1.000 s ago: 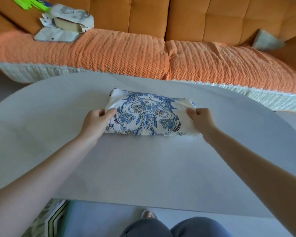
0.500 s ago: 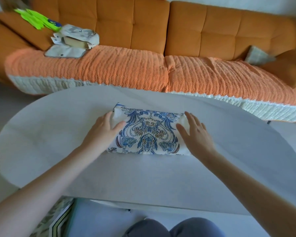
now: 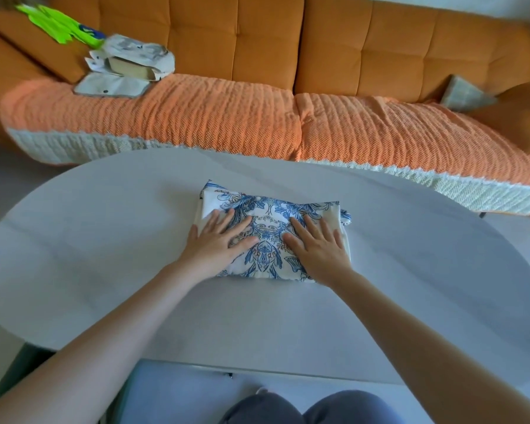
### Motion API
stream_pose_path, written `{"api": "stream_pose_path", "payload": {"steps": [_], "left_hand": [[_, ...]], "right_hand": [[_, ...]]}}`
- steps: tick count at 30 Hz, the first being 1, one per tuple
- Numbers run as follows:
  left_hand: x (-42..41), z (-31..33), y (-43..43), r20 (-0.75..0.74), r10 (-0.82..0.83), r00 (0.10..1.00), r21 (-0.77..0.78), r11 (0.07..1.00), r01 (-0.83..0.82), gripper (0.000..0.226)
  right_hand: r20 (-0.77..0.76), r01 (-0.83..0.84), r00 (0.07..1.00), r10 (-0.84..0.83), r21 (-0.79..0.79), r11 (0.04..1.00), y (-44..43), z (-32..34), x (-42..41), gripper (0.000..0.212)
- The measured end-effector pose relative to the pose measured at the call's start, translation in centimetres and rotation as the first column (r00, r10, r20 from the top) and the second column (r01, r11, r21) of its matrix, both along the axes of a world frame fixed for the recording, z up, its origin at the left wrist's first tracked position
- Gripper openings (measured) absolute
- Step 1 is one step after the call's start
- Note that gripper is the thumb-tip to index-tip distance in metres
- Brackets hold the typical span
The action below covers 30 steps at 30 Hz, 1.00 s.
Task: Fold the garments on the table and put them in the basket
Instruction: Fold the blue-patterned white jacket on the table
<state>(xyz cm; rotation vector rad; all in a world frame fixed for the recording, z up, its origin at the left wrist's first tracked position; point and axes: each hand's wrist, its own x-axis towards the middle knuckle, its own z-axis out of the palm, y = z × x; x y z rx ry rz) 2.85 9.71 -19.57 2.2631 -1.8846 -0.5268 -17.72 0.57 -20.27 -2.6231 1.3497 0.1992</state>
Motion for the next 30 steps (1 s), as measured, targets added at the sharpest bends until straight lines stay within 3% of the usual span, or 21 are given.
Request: {"api": "stream_pose_path", "payload": {"steps": [1, 3, 5, 7, 10, 13, 18, 21, 25, 30], "left_hand": [[0.1, 0.2, -0.1, -0.037, 0.009, 0.999, -0.03, 0.999, -0.01, 0.077], [0.8, 0.5, -0.2, -0.195, 0.131, 0.972, -0.162, 0.973, -0.164, 0.074], [1.9, 0.9, -0.2, -0.452, 0.364, 0.814, -0.193, 0.851, -0.488, 0.055], [3.0, 1.5, 0.1, -0.636, 0.472, 0.61, -0.065, 0.756, -0.652, 0.063], [3.3, 2.4, 0.2, -0.697, 0.522, 0.492, 0.102, 0.751, -0.653, 0.077], [3.2, 2.3, -0.2, -0.709, 0.583, 0.398, 0.204, 0.709, -0.675, 0.08], [2.6, 2.4, 0.3, -0.727, 0.521, 0.447, 0.108, 0.73, -0.675, 0.068], [2.8, 2.2, 0.7, -0.71, 0.475, 0.519, 0.008, 0.743, -0.67, 0.07], [2.9, 2.2, 1.4, -0.783, 0.393, 0.482, -0.018, 0.76, -0.65, 0.066], [3.0, 1.9, 2.8, -0.706, 0.329, 0.628, -0.073, 0.847, -0.526, 0.074]], "right_hand": [[0.011, 0.007, 1.0, -0.008, 0.023, 1.0, 0.1, 0.6, 0.0, 0.065], [0.182, 0.157, 0.966, -0.185, 0.158, 0.975, 0.3, 2.3, -0.1, 0.054], [0.375, 0.375, 0.796, -0.475, 0.31, 0.874, -0.4, 3.3, -1.3, 0.063], [0.462, 0.481, 0.616, -0.639, 0.422, 0.768, -1.0, 3.7, -2.8, 0.072], [0.461, 0.448, 0.492, -0.739, 0.593, 0.669, -1.1, 4.3, -4.1, 0.074], [0.438, 0.333, 0.469, -0.767, 0.717, 0.612, -0.9, 5.0, -4.1, 0.064], [0.496, 0.243, 0.453, -0.741, 0.731, 0.638, -0.5, 4.9, -4.2, 0.062], [0.501, 0.241, 0.523, -0.69, 0.689, 0.683, -0.4, 4.6, -4.0, 0.066], [0.458, 0.189, 0.598, -0.657, 0.717, 0.671, -0.5, 4.9, -4.1, 0.075], [0.442, 0.186, 0.677, -0.589, 0.671, 0.717, -0.2, 5.1, -3.5, 0.059]]}}
